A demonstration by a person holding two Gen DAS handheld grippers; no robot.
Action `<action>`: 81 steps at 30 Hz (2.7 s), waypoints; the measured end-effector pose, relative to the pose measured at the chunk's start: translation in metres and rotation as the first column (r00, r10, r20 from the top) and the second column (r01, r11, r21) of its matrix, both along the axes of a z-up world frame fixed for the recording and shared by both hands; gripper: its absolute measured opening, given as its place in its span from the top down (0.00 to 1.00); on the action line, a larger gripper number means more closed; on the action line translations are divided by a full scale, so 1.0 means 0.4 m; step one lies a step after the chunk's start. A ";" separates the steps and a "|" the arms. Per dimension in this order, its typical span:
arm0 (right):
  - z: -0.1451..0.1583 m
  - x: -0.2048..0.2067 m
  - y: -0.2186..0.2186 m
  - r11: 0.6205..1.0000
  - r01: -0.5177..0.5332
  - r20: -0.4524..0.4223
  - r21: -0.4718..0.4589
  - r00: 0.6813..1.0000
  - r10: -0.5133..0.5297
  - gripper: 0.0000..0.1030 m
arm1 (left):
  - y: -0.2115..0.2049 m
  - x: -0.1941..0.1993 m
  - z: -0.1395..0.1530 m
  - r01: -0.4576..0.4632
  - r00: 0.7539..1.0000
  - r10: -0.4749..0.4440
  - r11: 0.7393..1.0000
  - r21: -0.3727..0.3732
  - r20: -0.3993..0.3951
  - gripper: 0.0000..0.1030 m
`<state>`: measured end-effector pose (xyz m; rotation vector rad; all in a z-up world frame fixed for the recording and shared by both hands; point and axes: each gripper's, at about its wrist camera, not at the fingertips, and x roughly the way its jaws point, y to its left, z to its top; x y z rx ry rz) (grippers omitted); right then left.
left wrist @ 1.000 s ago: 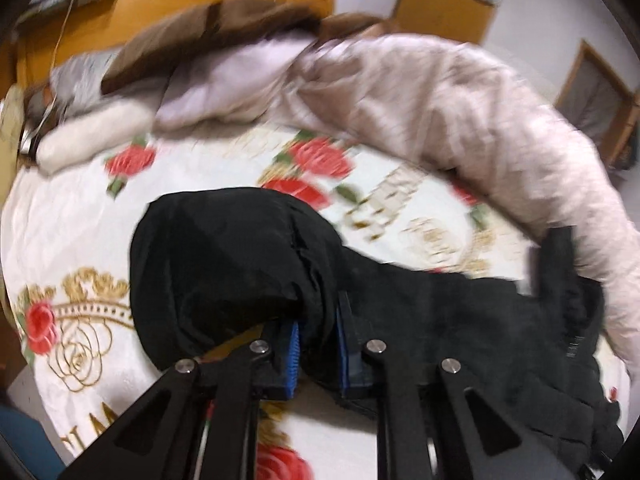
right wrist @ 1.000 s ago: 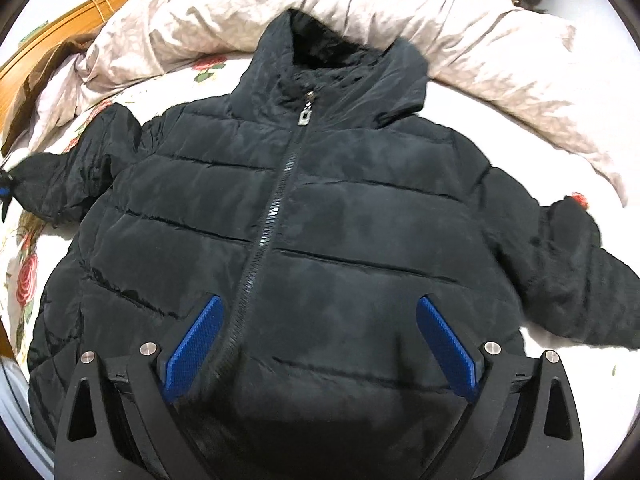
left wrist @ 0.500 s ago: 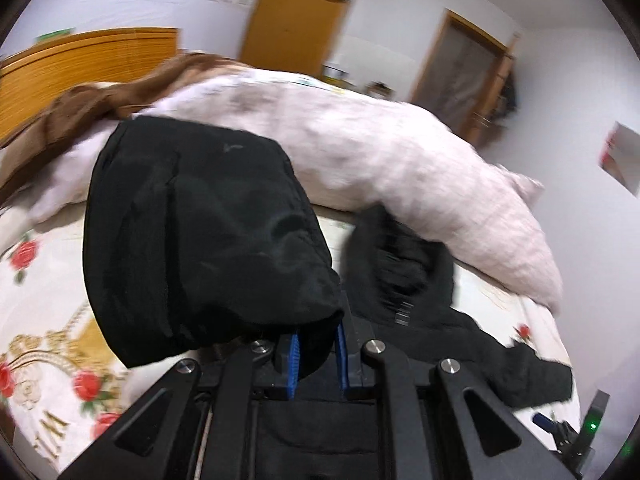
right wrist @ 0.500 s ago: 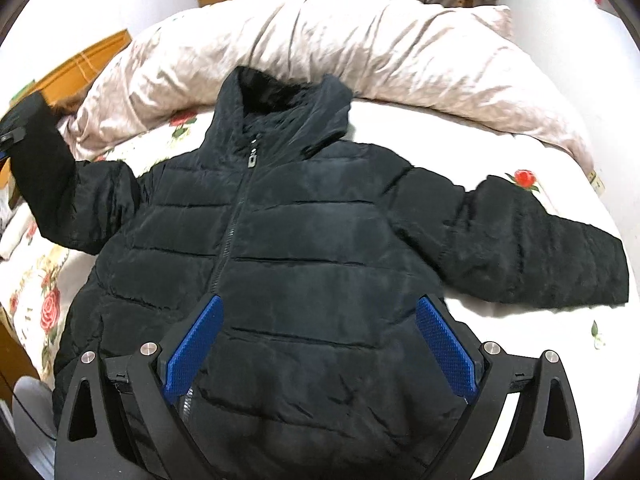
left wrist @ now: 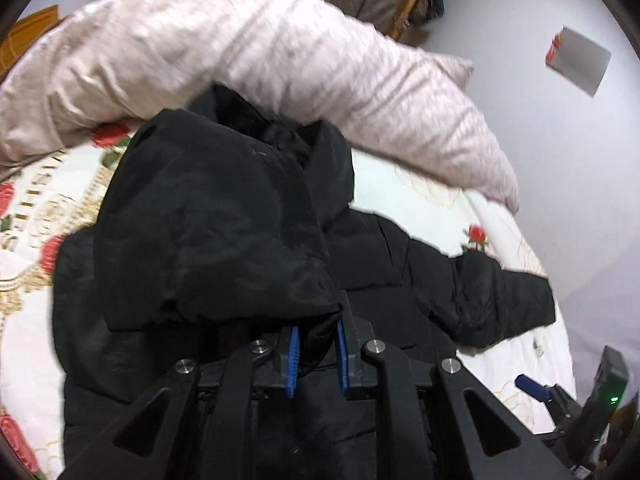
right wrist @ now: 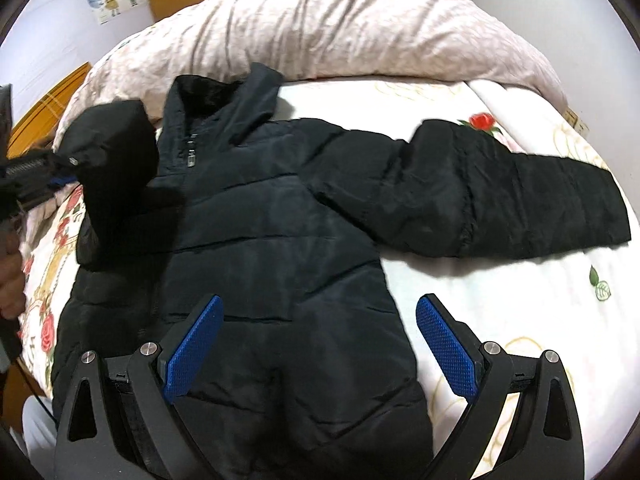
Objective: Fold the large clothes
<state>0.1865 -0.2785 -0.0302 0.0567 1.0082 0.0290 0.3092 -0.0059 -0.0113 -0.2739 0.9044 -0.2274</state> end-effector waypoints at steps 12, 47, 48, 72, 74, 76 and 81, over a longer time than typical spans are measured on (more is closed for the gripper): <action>-0.046 0.038 -0.062 0.999 0.043 0.000 -0.004 0.999 -0.043 0.06 | -0.102 0.049 -0.110 0.101 0.994 -0.104 0.989 -0.106 -0.028 0.18; -0.114 0.361 0.196 0.983 -0.142 -0.041 -0.117 0.990 0.138 0.51 | 0.387 0.106 -0.170 -0.224 0.975 0.222 0.962 0.157 0.033 0.40; -0.125 0.374 0.198 0.983 -0.140 -0.052 -0.121 0.990 0.134 0.51 | 0.399 0.116 -0.173 -0.240 0.971 0.238 0.957 0.161 0.029 0.40; -0.119 0.294 0.207 0.977 -0.146 -0.049 -0.157 0.989 0.140 0.51 | 0.372 -0.007 -0.156 -0.261 0.965 0.258 0.949 0.175 0.037 0.41; -0.153 0.289 0.202 0.976 -0.152 -0.091 -0.159 0.986 0.138 0.51 | 0.374 -0.009 -0.198 -0.263 0.962 0.271 0.948 0.178 -0.021 0.41; -0.177 0.292 0.197 0.975 -0.155 -0.117 -0.159 0.984 0.137 0.51 | 0.375 -0.007 -0.238 -0.263 0.959 0.277 0.949 0.174 -0.059 0.41; -0.151 0.281 0.192 0.976 -0.147 -0.105 -0.159 0.986 0.131 0.51 | 0.353 -0.002 -0.225 -0.257 0.960 0.272 0.948 0.188 -0.062 0.41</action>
